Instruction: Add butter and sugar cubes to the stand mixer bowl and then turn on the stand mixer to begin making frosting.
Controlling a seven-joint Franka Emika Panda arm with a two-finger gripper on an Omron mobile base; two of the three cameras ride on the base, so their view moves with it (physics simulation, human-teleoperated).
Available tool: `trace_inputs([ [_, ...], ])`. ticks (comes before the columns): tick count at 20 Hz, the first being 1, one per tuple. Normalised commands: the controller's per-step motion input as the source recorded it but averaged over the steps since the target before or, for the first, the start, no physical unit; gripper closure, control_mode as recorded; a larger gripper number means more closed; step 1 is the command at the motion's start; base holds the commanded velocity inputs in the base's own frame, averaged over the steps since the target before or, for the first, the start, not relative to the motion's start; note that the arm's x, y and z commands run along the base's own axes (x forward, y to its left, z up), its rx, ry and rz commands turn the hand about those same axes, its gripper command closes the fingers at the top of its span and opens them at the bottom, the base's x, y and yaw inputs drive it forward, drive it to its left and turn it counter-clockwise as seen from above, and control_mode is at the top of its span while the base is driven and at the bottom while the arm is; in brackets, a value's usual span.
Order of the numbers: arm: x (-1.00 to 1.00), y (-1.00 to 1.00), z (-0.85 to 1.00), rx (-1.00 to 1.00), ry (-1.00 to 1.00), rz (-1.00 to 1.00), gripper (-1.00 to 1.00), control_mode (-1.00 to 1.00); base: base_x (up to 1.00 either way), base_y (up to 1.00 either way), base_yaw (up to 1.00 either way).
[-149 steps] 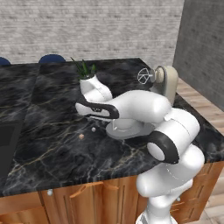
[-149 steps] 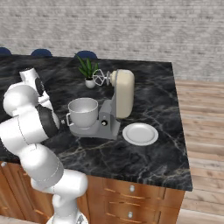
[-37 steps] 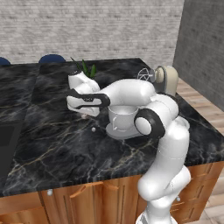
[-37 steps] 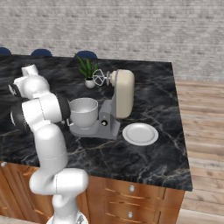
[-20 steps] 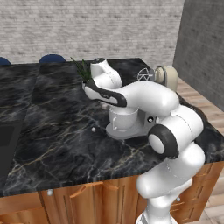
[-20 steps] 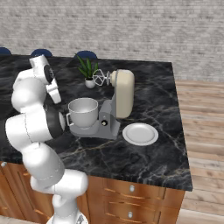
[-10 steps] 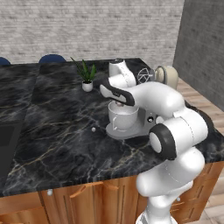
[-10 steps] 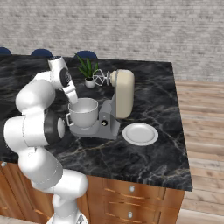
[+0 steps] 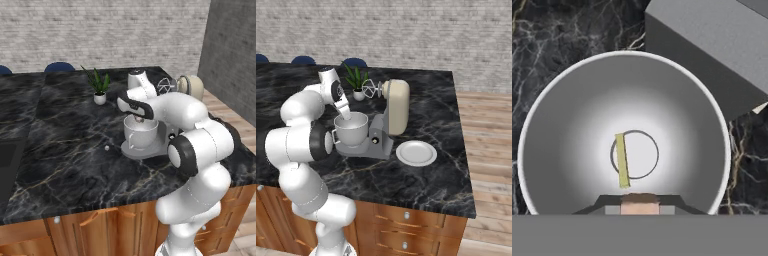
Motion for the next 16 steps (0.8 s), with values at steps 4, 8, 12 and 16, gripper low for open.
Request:
trace_inputs([
  [4, 0.00, -0.01, -0.43, 0.00, -0.02, 0.00, 1.00, -1.00, 0.00, 0.00, 0.00],
  [8, 0.01, -0.08, -0.35, 0.00, -0.02, 0.00, 1.00, -1.00, 0.00, 0.00, 0.00],
  [12, 0.12, -0.09, -0.20, 0.00, -0.01, 0.00, -1.00, -1.00, 0.00, 0.00, 0.00],
  [16, 0.09, 0.00, -0.07, 0.00, 0.00, 0.00, -1.00, -1.00, 0.00, 0.00, 0.00],
])
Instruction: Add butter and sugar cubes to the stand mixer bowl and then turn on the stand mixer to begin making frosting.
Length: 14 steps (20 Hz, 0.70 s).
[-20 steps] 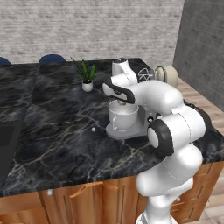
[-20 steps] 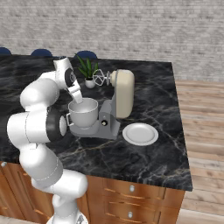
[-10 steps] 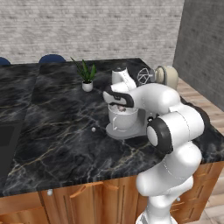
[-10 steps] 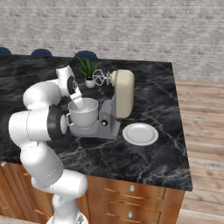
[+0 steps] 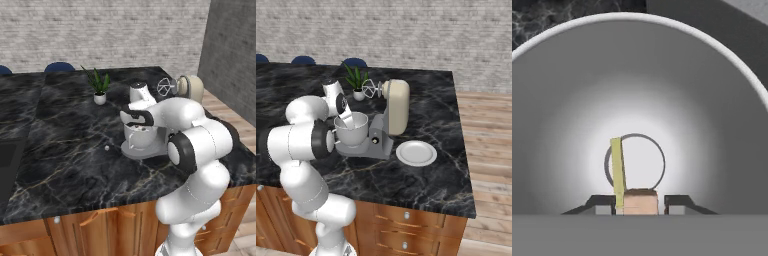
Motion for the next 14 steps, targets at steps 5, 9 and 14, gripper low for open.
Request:
trace_inputs([
  [5, 0.00, 0.00, 0.00, 0.00, 0.00, 0.00, -1.00, -1.00, 0.00, 0.00, 0.00],
  [9, 0.00, 0.00, 0.08, 0.00, 0.00, 0.00, -1.00, -1.00, 0.00, 0.00, 0.00],
  [14, -0.05, 0.16, 0.61, 0.00, 0.00, -0.01, -1.00, -1.00, 0.00, 0.00, 0.00],
])
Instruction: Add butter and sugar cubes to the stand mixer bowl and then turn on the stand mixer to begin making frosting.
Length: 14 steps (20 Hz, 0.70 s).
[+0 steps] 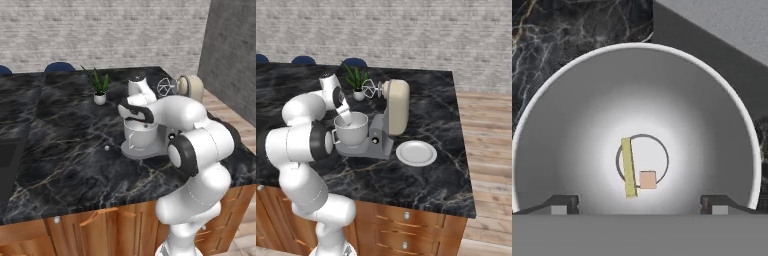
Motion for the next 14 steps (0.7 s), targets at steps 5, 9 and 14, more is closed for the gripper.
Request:
trace_inputs([
  [5, -0.26, 0.16, 0.54, 0.00, 0.00, -0.03, -1.00, -1.00, 0.00, 0.00, 0.00],
  [9, -0.50, 0.31, 0.19, 0.00, 0.00, -0.02, -1.00, -1.00, 0.00, 0.00, 0.00],
  [14, -0.38, 0.60, 0.02, 0.00, 0.00, -0.03, -1.00, -1.00, 0.00, 0.00, 0.00],
])
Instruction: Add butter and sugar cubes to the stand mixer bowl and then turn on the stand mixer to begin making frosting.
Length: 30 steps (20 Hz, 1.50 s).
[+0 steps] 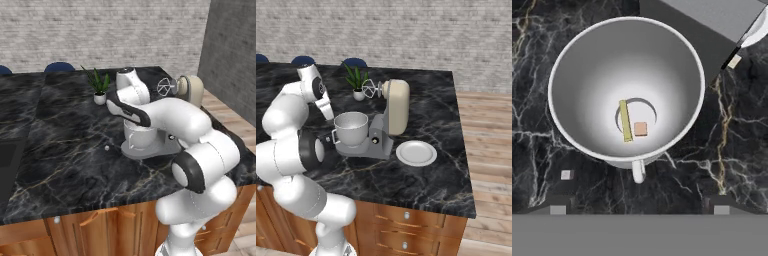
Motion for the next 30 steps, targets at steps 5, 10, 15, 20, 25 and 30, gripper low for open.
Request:
trace_inputs([
  [5, -0.03, 0.64, -0.08, 0.00, 0.01, -0.03, -1.00, -1.00, 0.00, 0.00, 0.00],
  [10, 0.00, 0.47, -0.27, 0.00, 0.04, -0.01, -1.00, -1.00, 0.00, 0.00, 0.00],
  [15, 0.03, 0.05, -0.26, 0.00, 0.01, 0.00, -1.00, -1.00, 0.00, 0.00, 0.00],
  [20, 0.07, 0.00, -0.57, 0.00, 0.00, 0.00, -1.00, -1.00, 0.00, 0.00, 0.00],
  [25, 0.15, 0.00, -0.42, 0.00, 0.00, 0.00, -1.00, -1.00, 0.00, 0.00, 0.00],
  [30, 0.27, 0.00, -0.31, 0.00, 0.00, 0.00, -1.00, -1.00, 0.00, 0.00, 0.00],
])
